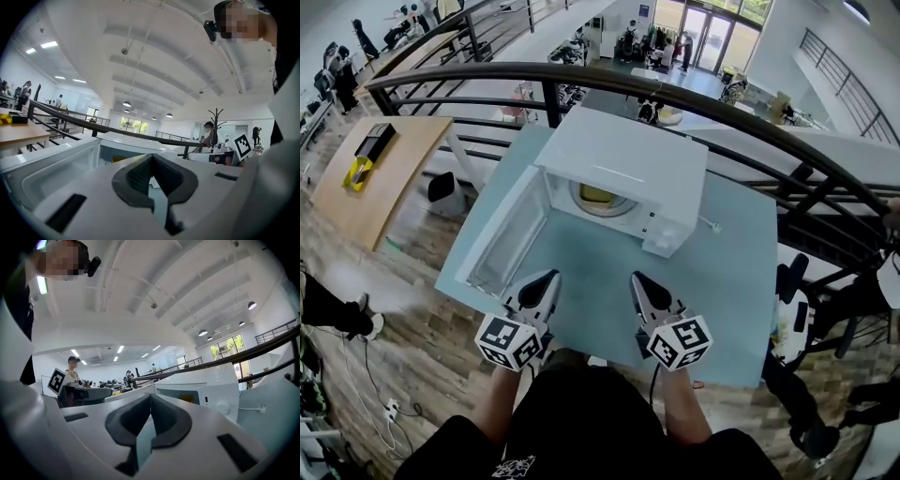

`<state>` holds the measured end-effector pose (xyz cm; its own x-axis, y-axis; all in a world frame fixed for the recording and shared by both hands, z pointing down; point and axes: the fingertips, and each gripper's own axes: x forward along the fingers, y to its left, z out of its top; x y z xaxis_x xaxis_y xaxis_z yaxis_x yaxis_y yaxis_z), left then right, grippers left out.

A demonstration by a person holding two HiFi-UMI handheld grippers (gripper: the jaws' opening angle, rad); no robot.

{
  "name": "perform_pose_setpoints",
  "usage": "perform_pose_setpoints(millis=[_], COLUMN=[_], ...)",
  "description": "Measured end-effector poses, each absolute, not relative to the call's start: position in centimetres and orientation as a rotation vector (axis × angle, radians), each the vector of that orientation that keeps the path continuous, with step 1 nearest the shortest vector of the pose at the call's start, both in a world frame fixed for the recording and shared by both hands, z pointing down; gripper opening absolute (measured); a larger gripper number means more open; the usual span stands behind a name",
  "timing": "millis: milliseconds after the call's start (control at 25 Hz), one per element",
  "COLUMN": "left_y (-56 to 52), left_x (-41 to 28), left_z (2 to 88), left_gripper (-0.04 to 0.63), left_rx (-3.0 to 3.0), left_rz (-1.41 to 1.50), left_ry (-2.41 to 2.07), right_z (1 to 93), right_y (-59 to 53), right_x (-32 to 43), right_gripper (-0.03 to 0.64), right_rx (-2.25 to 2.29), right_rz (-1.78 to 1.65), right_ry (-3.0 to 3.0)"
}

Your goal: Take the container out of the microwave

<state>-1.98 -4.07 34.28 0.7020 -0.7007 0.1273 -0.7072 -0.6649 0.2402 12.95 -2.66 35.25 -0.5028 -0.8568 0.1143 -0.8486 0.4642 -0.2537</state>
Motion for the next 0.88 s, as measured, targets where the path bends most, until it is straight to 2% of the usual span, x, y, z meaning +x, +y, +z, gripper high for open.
perform_pose_setpoints(millis=[880], left_y=[-12.7], left_x=[-2.4], left_z=[38.3], left_gripper=[0.008], left_rx=[2.595], left_rz=[0.087], left_ry=[-1.126], right_z=[40.2], right_y=[-12.0], right_x=[9.1], right_gripper=[0.008], right_rx=[-1.669], right_rz=[-0.373], right_ry=[2.834])
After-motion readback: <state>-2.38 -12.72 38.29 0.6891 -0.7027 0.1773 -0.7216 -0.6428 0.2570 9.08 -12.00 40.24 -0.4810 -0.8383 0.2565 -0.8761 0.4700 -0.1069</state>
